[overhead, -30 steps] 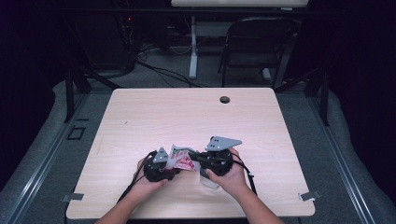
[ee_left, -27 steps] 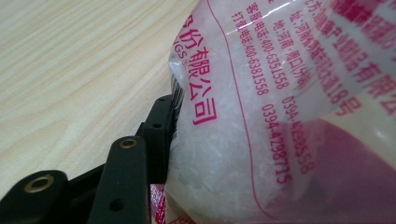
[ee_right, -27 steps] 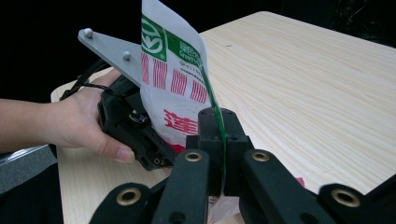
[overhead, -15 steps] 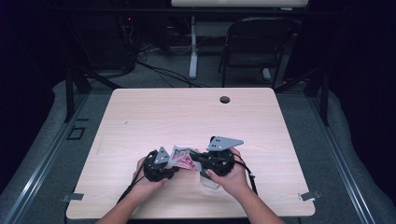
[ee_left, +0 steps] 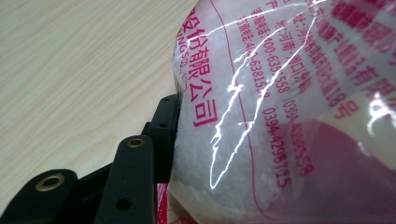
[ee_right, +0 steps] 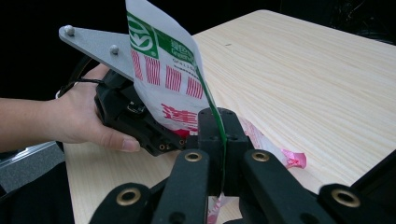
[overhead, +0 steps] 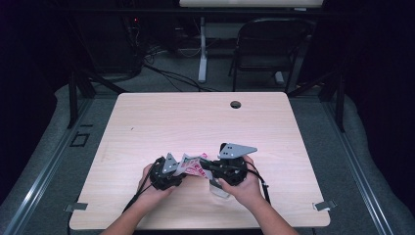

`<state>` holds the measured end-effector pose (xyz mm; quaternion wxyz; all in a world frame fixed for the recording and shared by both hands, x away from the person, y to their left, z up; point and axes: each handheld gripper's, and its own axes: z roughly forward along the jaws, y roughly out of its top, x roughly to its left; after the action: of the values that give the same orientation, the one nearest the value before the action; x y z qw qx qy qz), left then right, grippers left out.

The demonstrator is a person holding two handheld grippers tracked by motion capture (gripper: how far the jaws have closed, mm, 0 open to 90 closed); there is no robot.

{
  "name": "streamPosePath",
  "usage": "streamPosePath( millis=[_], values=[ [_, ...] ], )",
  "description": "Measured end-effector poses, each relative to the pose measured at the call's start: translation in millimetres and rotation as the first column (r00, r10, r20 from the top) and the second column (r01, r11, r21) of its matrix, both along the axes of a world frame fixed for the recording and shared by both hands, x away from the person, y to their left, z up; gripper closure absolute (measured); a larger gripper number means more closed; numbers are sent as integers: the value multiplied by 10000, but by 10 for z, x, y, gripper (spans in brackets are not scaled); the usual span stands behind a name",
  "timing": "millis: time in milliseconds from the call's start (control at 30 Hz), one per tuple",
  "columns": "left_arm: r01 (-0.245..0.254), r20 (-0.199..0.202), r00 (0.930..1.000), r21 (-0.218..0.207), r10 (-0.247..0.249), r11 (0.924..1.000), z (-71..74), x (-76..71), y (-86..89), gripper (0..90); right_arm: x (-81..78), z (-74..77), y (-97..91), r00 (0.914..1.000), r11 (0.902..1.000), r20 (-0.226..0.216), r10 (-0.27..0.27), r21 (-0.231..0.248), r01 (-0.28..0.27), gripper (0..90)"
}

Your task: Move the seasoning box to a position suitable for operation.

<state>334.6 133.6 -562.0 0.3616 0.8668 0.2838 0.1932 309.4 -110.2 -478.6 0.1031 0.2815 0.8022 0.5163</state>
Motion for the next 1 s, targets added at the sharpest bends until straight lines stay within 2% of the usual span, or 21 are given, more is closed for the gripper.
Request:
streamPosePath(
  millis=[500, 733, 1000],
  values=[
    [-349, 870, 9956, 129, 337, 9993, 147, 2, -51, 598, -61, 63, -71, 9998, 9994, 62, -190, 307, 188, 900],
    [-364, 1232, 9919, 332, 320, 9988, 212, 22, -86, 599, -86, 56, -132, 9995, 9979, 86, -299, 577, 293, 900],
    [-347, 1594, 9869, 609, 246, 9975, 240, 52, -161, 599, -92, 41, -196, 9992, 9975, 105, -396, 587, 389, 900]
  ],
)
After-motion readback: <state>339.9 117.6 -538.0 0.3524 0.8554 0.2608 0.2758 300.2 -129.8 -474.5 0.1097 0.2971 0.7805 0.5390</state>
